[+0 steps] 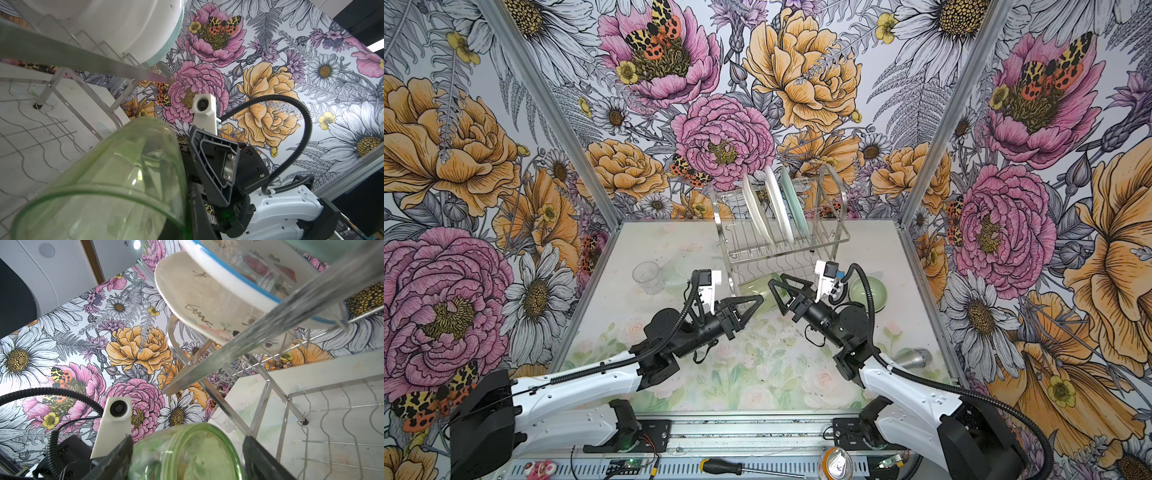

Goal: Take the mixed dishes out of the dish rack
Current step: 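Open the right gripper and pull it back while the left gripper takes the cup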

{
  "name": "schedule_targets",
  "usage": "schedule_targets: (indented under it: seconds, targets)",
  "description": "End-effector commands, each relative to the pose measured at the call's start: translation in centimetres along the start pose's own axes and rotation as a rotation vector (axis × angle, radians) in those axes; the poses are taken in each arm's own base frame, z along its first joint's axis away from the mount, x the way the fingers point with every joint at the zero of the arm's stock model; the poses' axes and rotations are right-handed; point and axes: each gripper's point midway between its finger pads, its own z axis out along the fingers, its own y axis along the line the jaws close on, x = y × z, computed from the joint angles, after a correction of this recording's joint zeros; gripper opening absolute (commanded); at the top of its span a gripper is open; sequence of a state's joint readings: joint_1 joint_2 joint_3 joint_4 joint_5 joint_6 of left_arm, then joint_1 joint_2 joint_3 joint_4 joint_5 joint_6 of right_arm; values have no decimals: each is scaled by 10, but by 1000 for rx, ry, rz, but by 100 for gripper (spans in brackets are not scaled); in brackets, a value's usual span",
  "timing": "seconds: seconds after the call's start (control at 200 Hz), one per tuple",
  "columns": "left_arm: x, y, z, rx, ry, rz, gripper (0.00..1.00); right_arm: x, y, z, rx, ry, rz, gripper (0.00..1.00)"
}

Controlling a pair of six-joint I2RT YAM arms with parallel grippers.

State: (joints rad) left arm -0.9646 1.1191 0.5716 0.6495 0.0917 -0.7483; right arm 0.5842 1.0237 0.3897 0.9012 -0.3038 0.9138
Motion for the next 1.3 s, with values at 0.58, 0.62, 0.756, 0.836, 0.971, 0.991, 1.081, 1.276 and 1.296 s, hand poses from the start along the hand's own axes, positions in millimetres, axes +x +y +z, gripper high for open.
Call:
schedule_targets:
  seconds: [0.58,0.62,0.756,0.836,0.971,0.991,1.081,1.276,1.296]
  targets:
    - [-12,25,-32,-252,14,134,0,-11,2,-15,51,-41,-164,89]
    - [-14,32,-38,-305,14,144,0,-12,1,-16,55,-41,-174,89]
    - [-20,40,-57,-391,13,169,0,-14,-3,-19,83,-42,-214,89]
    - [-27,46,-69,-453,-6,184,0,-14,-5,-20,99,-41,-239,89]
    - [-31,53,-89,-546,12,204,0,-14,-11,-21,122,-34,-274,89]
    - [-33,54,-91,-560,12,205,0,-13,-12,-21,126,-31,-276,89]
    - [-35,57,-102,-606,30,219,0,-12,-16,-20,139,-26,-293,89]
    - [-44,61,-125,-693,28,243,0,-13,-25,-22,168,-24,-327,89]
    - [-46,62,-128,-706,24,244,0,-13,-27,-22,173,-23,-328,89]
